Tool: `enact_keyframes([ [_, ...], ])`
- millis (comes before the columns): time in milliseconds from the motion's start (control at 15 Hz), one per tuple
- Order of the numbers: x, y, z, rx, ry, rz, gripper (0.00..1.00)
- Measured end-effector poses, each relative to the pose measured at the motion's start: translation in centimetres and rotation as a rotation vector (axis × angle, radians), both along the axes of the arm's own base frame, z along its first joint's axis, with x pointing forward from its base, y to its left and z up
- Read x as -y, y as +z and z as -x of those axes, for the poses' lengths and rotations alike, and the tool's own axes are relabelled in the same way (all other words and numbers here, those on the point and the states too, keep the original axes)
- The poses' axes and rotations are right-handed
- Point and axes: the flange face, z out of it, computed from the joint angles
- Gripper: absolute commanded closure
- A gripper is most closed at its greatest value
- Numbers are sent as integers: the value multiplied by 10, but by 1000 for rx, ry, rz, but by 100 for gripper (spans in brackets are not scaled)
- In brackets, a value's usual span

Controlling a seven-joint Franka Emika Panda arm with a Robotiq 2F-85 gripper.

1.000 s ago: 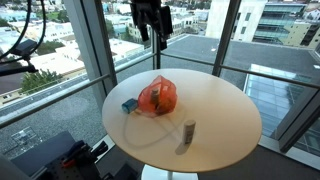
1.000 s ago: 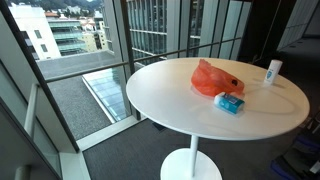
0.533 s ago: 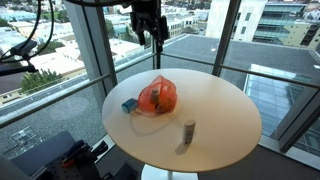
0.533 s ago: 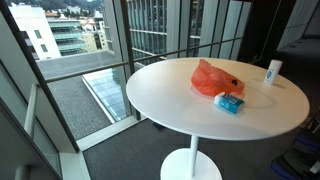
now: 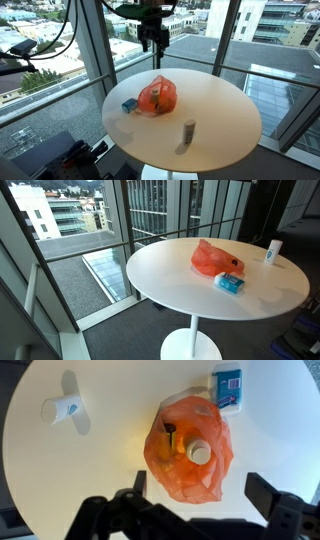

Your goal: Move the white and orange bottle from the plastic bag to the table

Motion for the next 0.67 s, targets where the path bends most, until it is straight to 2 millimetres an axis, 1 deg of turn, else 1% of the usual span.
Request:
enact_keyframes([
  [333, -9, -61, -43, -99, 13, -9, 0],
  [533, -16, -98, -61, -152, 22, -12, 0],
  [667, -21, -118, -70, -175, 22, -12, 0],
])
